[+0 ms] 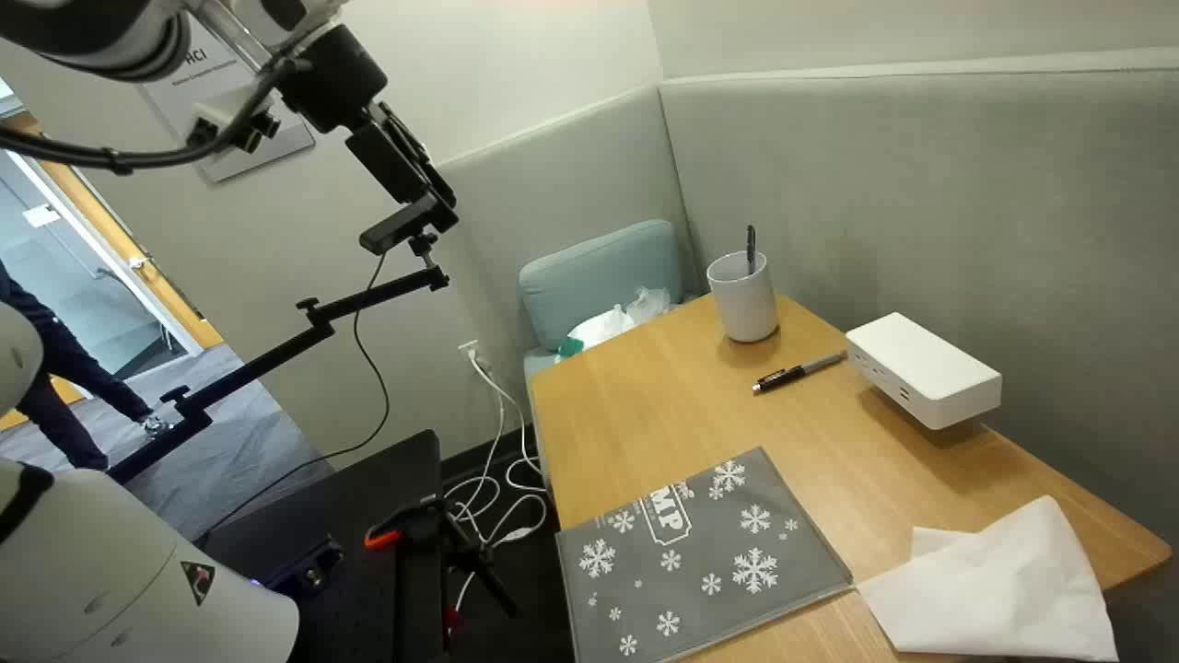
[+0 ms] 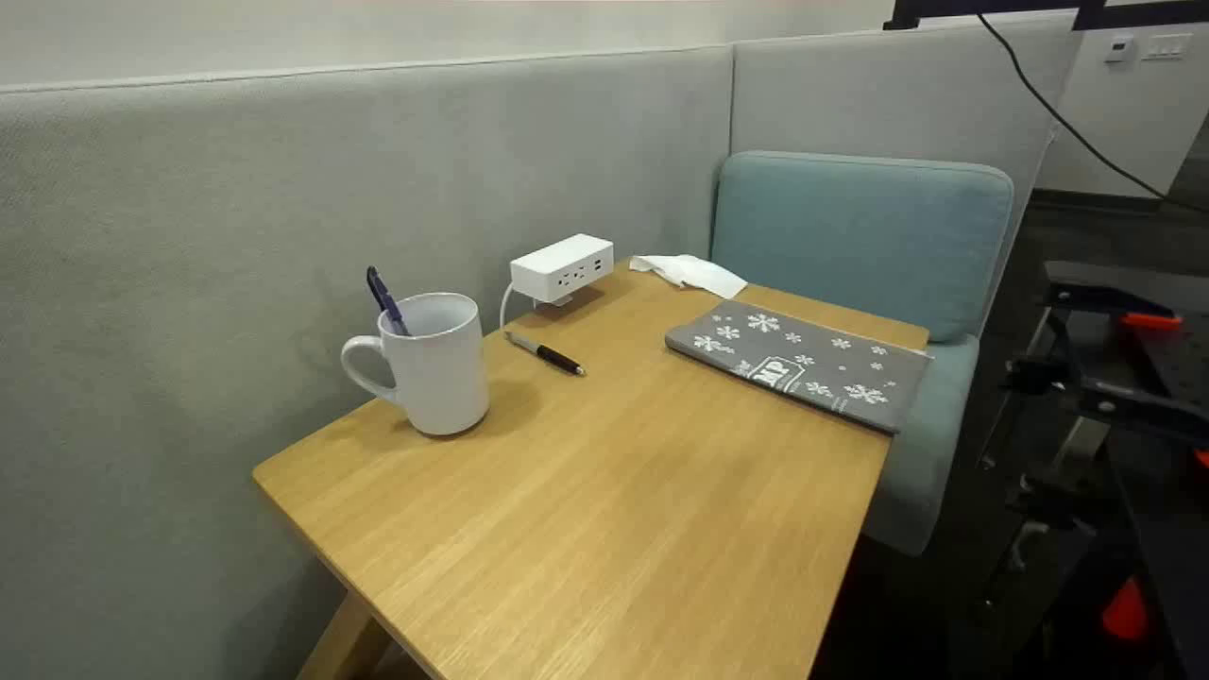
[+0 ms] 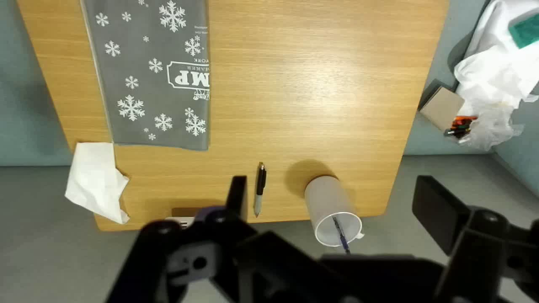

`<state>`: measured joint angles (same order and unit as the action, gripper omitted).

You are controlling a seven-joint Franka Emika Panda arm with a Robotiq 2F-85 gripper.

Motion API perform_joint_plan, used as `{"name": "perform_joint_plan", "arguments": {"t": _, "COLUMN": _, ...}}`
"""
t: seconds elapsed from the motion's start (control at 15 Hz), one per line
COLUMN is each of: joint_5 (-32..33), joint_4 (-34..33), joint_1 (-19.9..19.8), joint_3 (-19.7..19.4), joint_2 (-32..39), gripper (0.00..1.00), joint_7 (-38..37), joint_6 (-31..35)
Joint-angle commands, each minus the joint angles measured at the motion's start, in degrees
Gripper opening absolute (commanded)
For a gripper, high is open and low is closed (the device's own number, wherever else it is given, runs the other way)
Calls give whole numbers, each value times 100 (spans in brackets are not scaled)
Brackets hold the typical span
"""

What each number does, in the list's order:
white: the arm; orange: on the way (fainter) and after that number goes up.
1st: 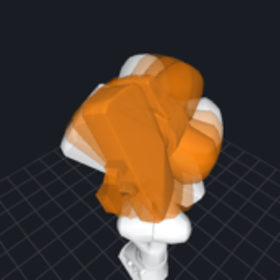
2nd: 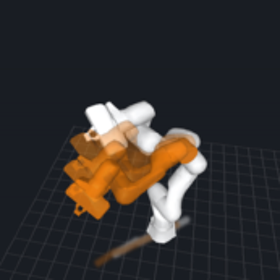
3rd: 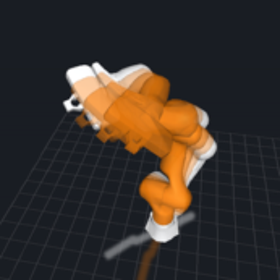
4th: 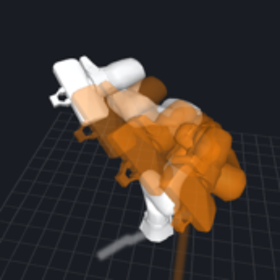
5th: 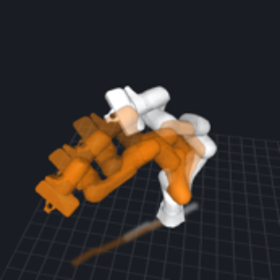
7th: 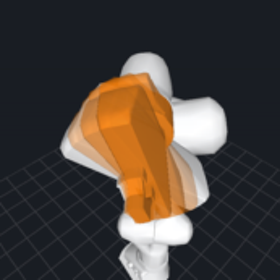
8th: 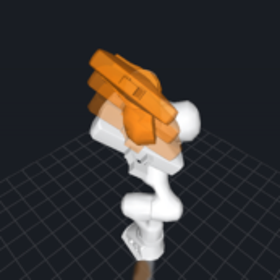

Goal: Move the black pen forwards

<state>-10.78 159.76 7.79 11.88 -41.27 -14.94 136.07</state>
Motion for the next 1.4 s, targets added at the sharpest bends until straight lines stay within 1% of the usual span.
{"name": "perform_joint_plan", "arguments": {"t": 0.0, "joint_5": 33, "joint_4": -6, "joint_1": 28, "joint_3": -32, "joint_2": 2, "gripper": 100, "joint_7": -21, "joint_6": -8}}
{"name": "perform_joint_plan", "arguments": {"t": 0.13, "joint_5": 51, "joint_4": -19, "joint_1": 5, "joint_3": -25, "joint_2": 26, "gripper": 100, "joint_7": -28, "joint_6": 25}}
{"name": "perform_joint_plan", "arguments": {"t": 0.27, "joint_5": 174, "joint_4": -121, "joint_1": -148, "joint_3": 10, "joint_2": 164, "gripper": 100, "joint_7": -93, "joint_6": 183}}
{"name": "perform_joint_plan", "arguments": {"t": 0.4, "joint_5": 353, "joint_4": -361, "joint_1": -411, "joint_3": -30, "joint_2": 502, "gripper": 100, "joint_7": -103, "joint_6": 349}}
{"name": "perform_joint_plan", "arguments": {"t": 0.53, "joint_5": 463, "joint_4": -647, "joint_1": -616, "joint_3": -191, "joint_2": 1006, "gripper": 100, "joint_7": 42, "joint_6": 630}}
{"name": "perform_joint_plan", "arguments": {"t": 0.6, "joint_5": 536, "joint_4": -828, "joint_1": -745, "joint_3": -261, "joint_2": 1369, "gripper": 100, "joint_7": 63, "joint_6": 812}}
{"name": "perform_joint_plan", "arguments": {"t": 0.8, "joint_5": 683, "joint_4": -1410, "joint_1": -888, "joint_3": -463, "joint_2": 2320, "gripper": 100, "joint_7": 180, "joint_6": 1033}}
{"name": "perform_joint_plan", "arguments": {"t": 1.07, "joint_5": 344, "joint_4": -2372, "joint_1": -625, "joint_3": -874, "joint_2": 3645, "gripper": 100, "joint_7": 1013, "joint_6": 988}}
{"name": "perform_joint_plan", "arguments": {"t": 1.2, "joint_5": -41, "joint_4": -2849, "joint_1": -556, "joint_3": -955, "joint_2": 4175, "gripper": 100, "joint_7": 1430, "joint_6": 819}}
{"name": "perform_joint_plan", "arguments": {"t": 1.27, "joint_5": -5, "joint_4": -2999, "joint_1": -586, "joint_3": -918, "joint_2": 4287, "gripper": 100, "joint_7": 1395, "joint_6": 635}}
{"name": "perform_joint_plan", "arguments": {"t": 1.33, "joint_5": 151, "joint_4": -2510, "joint_1": -621, "joint_3": -904, "joint_2": 3904, "gripper": 100, "joint_7": 1215, "joint_6": 947}}
